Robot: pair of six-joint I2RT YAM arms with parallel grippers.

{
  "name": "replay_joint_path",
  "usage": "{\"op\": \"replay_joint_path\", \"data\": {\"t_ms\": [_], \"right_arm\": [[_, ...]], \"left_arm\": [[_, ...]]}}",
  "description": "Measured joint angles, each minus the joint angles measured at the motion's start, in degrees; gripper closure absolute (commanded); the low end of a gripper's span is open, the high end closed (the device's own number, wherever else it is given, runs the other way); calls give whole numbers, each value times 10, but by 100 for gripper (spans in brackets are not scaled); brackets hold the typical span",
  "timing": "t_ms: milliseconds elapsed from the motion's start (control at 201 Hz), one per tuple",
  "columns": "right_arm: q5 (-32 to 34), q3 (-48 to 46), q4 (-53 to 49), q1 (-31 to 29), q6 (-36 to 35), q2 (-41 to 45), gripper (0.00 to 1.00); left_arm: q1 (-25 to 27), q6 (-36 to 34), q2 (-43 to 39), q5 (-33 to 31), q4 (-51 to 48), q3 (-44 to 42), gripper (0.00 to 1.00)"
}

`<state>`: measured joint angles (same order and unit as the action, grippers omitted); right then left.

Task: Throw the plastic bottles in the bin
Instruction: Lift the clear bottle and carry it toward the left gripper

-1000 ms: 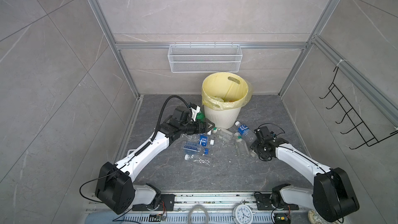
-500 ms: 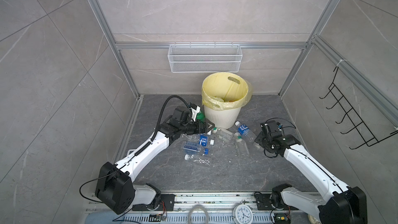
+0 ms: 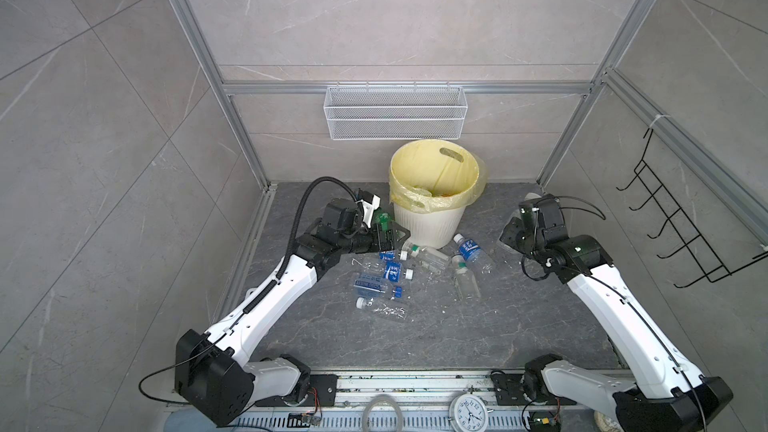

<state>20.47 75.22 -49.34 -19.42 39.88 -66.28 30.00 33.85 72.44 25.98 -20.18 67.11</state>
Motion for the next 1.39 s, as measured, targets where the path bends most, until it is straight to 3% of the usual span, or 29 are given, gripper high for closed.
{"op": "replay_joint_path", "data": {"t_ms": [194, 368, 498, 737, 911, 1394], "right_arm": [[55, 137, -49, -91, -14, -76, 51], [105, 256, -66, -188, -40, -144, 52], [138, 304, -65, -251, -70, -176, 52], [164, 343, -26, -356, -153, -252, 51], [139, 343, 21, -382, -209, -279, 51], [60, 300, 128, -389, -276, -305, 50]], "left_arm": [[-37, 5, -11, 12, -24, 40, 0], [-112, 28, -21, 48, -34, 50, 0], [-160, 48, -29, 73, -36, 50, 0], [-198, 91, -34, 118, -9, 50, 0], [-242, 124, -36, 137, 31, 52, 1], [-242, 131, -31, 199, 78, 94, 12]]}}
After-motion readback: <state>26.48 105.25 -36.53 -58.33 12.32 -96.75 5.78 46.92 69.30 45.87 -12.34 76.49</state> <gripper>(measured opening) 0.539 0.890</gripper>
